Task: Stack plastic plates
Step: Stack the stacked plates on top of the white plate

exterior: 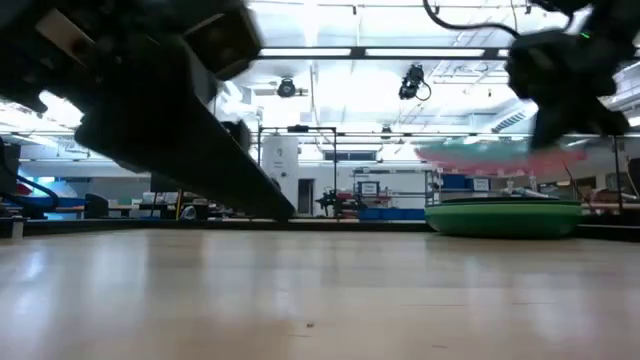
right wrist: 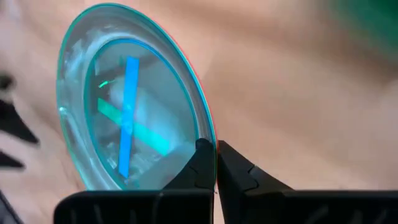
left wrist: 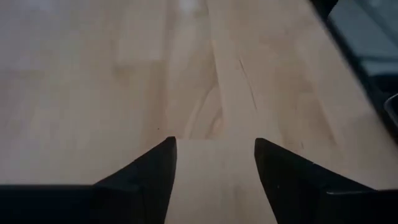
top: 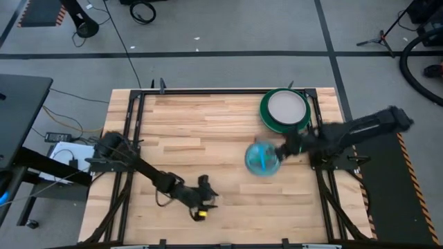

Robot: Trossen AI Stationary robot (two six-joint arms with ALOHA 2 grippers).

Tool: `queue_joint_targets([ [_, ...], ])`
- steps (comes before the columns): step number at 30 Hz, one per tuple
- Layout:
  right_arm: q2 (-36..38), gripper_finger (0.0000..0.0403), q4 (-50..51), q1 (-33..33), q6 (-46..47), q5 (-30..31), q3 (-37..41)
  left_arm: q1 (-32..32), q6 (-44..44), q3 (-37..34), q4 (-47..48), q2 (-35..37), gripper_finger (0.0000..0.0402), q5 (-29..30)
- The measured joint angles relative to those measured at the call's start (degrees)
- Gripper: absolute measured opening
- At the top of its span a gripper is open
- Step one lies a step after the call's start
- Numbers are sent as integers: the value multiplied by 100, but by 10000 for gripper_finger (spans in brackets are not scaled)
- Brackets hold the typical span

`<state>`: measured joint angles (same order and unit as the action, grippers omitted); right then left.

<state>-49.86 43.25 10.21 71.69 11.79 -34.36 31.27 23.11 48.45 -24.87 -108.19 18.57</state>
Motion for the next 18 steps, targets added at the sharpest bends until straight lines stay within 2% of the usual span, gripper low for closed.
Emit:
queue_joint_targets([
  [4,500,7,908,-1509,-1048,14,-774,-82,-107,-877,-896,537,212,32],
  [9,537,7,1262,-3101,-1708,469,-1260,-243,-795,-1374,-1358,979,208,134],
  [13,426,7,711,-3871,-1493,784,-1234,-373,-1430,-1441,-1417,1167,208,135],
  [18,371,8,712,-4268,-847,1214,-1229,-303,-1729,-1441,-1074,1261,208,129],
])
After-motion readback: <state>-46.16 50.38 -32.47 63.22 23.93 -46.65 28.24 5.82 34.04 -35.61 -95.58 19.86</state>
